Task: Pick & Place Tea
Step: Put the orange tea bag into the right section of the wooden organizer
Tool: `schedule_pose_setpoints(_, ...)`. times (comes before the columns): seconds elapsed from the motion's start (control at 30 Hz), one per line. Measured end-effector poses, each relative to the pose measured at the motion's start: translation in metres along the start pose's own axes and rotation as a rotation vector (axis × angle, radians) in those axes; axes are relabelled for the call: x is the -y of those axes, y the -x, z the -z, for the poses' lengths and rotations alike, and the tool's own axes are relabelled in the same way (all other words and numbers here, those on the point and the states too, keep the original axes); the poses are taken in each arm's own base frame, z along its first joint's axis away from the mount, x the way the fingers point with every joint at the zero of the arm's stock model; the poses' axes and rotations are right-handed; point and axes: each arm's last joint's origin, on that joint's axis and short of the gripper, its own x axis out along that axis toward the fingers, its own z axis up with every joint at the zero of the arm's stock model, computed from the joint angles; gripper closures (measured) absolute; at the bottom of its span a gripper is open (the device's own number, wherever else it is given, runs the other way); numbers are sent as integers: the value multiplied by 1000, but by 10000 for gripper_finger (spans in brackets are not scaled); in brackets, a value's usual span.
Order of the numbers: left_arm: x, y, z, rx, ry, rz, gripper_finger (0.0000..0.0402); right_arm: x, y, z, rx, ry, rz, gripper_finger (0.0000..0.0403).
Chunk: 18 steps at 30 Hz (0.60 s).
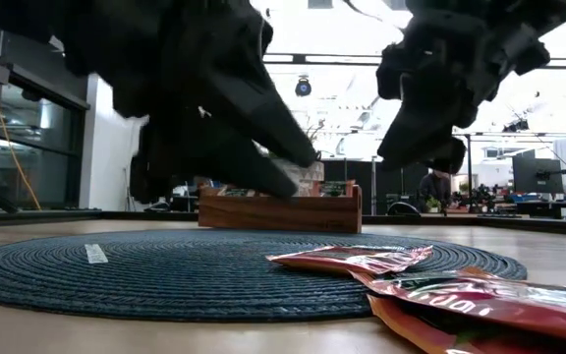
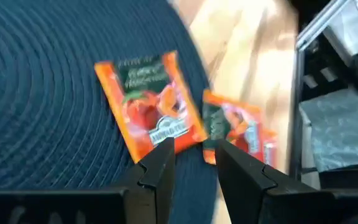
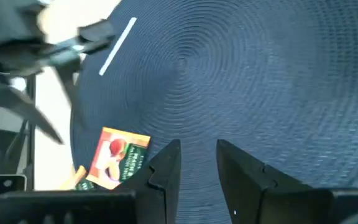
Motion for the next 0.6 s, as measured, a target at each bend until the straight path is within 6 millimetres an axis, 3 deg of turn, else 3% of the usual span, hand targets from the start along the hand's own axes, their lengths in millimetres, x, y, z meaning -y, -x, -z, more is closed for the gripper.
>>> schedule_pose_setpoints(0.1, -7, -7, 9, -25, -14, -33, 287, -7, 0, 5, -6, 15, -17, 304)
schedule_pose_setpoints(0.3, 2, -23, 14, -59, -86, -55, 287, -18, 0, 13, -8, 65, -44, 304)
schedule_pose_setpoints(0.6, 33, -30, -7, -28, -256, -207, 287, -31, 1, 23, 8, 92, -61, 304)
